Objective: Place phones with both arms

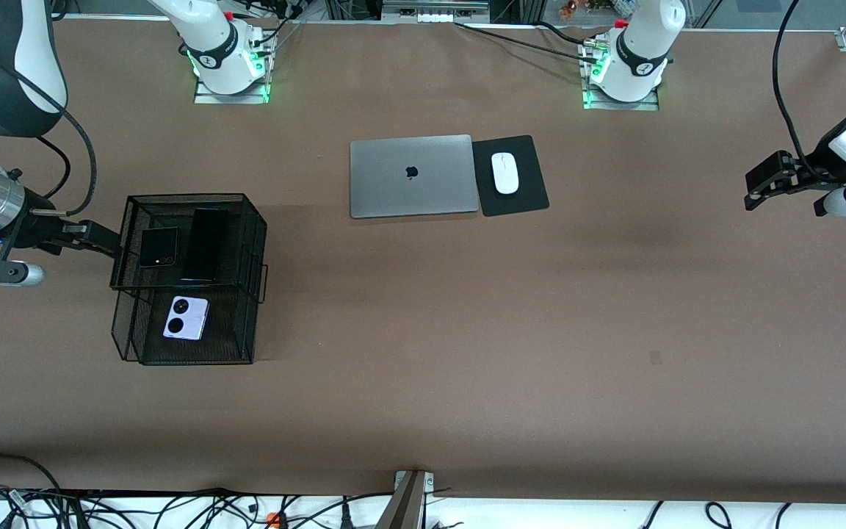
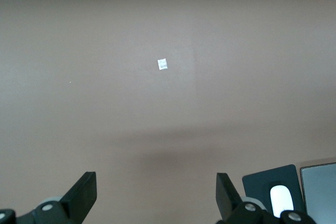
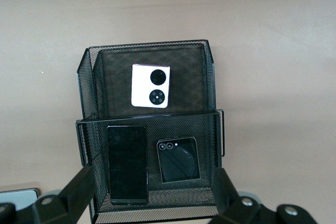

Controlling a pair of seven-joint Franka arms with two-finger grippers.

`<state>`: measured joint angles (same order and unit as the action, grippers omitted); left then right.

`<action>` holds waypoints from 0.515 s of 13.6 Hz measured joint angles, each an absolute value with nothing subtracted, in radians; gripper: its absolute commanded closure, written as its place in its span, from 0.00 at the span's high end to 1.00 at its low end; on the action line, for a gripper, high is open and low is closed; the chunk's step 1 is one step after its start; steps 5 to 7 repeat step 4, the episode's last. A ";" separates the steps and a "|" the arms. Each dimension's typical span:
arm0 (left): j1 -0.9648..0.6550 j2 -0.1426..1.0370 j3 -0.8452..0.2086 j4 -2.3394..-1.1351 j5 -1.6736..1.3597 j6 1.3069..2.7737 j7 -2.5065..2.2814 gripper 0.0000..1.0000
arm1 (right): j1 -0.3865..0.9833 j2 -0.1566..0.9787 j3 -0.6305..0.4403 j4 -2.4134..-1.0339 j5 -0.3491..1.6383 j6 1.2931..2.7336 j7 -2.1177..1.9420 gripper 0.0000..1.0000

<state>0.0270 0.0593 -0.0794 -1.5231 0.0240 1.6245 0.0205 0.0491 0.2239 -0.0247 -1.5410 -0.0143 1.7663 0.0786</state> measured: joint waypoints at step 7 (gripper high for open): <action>0.027 0.059 -0.082 -1.523 0.024 1.607 0.020 1.00 | 0.043 0.222 -0.026 -1.540 0.002 1.747 0.079 1.00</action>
